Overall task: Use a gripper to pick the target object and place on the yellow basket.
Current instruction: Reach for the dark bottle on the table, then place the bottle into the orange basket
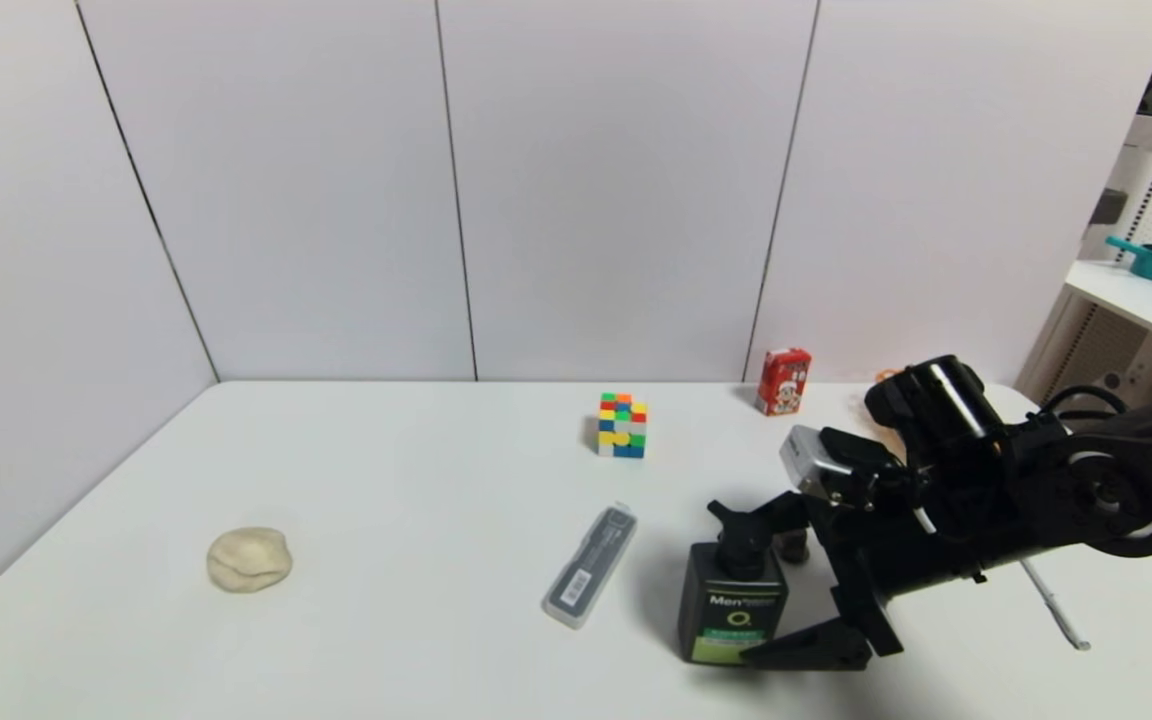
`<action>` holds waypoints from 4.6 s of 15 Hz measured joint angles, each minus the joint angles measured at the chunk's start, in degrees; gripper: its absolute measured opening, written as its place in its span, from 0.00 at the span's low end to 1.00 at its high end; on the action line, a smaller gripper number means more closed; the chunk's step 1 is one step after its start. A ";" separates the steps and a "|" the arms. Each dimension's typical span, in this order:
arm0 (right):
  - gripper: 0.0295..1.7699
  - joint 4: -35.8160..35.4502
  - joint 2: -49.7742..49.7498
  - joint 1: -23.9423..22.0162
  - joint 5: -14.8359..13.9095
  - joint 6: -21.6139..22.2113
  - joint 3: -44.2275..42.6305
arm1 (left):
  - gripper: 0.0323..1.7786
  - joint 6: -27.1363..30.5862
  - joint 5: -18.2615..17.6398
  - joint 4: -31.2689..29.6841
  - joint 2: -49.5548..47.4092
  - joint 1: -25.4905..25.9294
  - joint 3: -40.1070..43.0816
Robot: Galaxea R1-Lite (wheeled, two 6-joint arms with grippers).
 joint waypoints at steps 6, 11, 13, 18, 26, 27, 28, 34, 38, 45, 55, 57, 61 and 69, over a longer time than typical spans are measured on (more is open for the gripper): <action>0.96 -0.17 2.84 1.18 0.00 -0.09 -2.36 | 0.95 0.00 -0.02 0.00 0.00 0.00 0.00; 0.76 -1.39 4.39 1.76 -0.05 -0.28 -2.67 | 0.95 0.00 -0.02 0.00 0.00 0.00 0.00; 0.60 -1.33 4.83 1.95 -0.16 -0.26 -2.93 | 0.95 0.02 -0.02 0.02 0.00 0.00 0.00; 0.35 -1.11 4.97 1.95 -0.33 -0.20 -3.02 | 0.95 0.00 -0.02 0.00 0.00 0.00 0.00; 0.35 -0.01 -4.24 -7.51 -0.02 2.86 -7.67 | 0.95 0.00 0.00 0.02 0.00 0.00 0.00; 0.35 -0.04 -5.25 -10.31 -0.16 3.74 -9.64 | 0.95 0.00 -0.02 0.00 0.00 0.00 0.00; 0.35 -0.15 -5.92 -13.43 -0.29 5.06 -12.40 | 0.95 0.00 -0.02 0.00 0.00 0.00 0.00; 0.35 -0.52 -0.96 -28.36 -3.77 13.23 -31.31 | 0.95 0.00 -0.07 0.00 0.00 0.00 0.00; 0.35 -1.00 5.99 -34.08 -12.92 14.04 -41.23 | 0.95 0.00 -0.02 0.02 0.00 0.00 0.00; 0.35 -1.44 16.74 -37.40 -21.52 13.97 -43.69 | 0.95 0.02 -0.02 0.00 0.00 0.00 0.00; 0.35 -0.78 22.25 -37.79 -21.69 13.69 -41.18 | 0.95 0.00 0.00 0.02 0.00 0.00 0.00; 0.35 0.30 22.53 -37.79 -21.58 14.04 -40.96 | 0.95 0.02 0.00 0.00 0.00 0.00 0.00; 0.35 1.16 22.58 -37.71 -21.33 13.93 -40.18 | 0.95 0.00 -0.05 0.00 0.00 0.00 0.00; 0.61 1.10 22.88 -37.32 -21.25 13.52 -38.28 | 0.95 0.00 -0.02 0.02 0.00 0.00 0.00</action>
